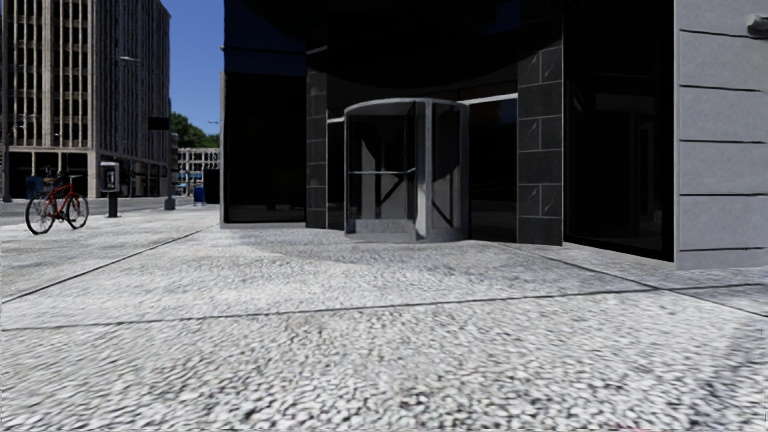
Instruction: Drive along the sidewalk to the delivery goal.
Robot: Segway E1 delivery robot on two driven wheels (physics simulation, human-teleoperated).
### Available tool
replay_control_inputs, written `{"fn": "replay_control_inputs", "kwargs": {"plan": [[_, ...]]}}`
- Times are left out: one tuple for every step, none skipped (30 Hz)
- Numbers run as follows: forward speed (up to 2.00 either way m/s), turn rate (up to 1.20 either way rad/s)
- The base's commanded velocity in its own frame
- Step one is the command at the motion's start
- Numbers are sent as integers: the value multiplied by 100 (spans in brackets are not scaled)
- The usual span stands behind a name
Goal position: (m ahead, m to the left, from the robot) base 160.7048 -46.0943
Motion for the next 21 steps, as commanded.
{"fn": "replay_control_inputs", "kwargs": {"plan": [[128,-70],[134,-70],[137,-71],[138,-79],[138,-79],[139,-85],[139,-88],[141,-89],[147,-89],[147,-89],[151,-89],[154,-89],[155,-89],[155,-89],[155,-89],[155,-89],[155,-89],[155,-89],[155,-89],[155,-89],[155,-89]]}}
